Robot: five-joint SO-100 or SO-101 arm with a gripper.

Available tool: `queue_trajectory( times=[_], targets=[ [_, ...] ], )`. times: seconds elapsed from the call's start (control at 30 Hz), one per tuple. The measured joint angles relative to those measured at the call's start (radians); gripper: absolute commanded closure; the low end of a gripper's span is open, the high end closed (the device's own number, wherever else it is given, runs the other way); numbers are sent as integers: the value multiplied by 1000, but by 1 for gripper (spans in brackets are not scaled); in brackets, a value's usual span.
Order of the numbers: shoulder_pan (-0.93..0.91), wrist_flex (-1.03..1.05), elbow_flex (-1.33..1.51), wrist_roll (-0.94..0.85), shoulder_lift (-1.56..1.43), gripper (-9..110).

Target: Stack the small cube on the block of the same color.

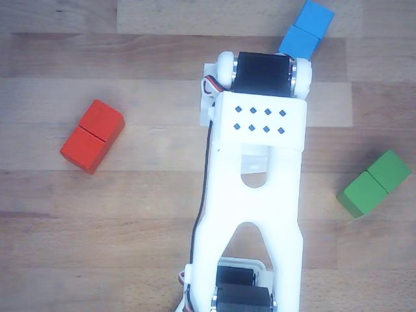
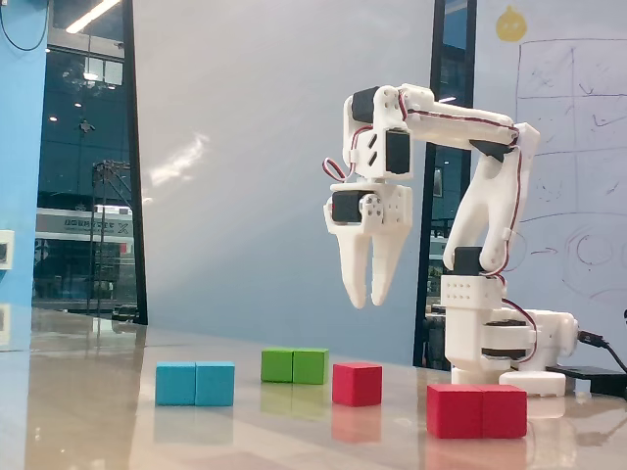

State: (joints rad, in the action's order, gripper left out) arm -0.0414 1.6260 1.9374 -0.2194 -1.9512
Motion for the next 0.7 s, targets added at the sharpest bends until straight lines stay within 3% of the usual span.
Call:
queue_trajectory(
  times=[0.23, 0.43, 0.7],
  targets=[
    [0, 0, 0, -2, 0, 70],
    [0, -6, 40, -2, 0, 70],
    [0, -170, 193, -2, 0, 70]
  ],
)
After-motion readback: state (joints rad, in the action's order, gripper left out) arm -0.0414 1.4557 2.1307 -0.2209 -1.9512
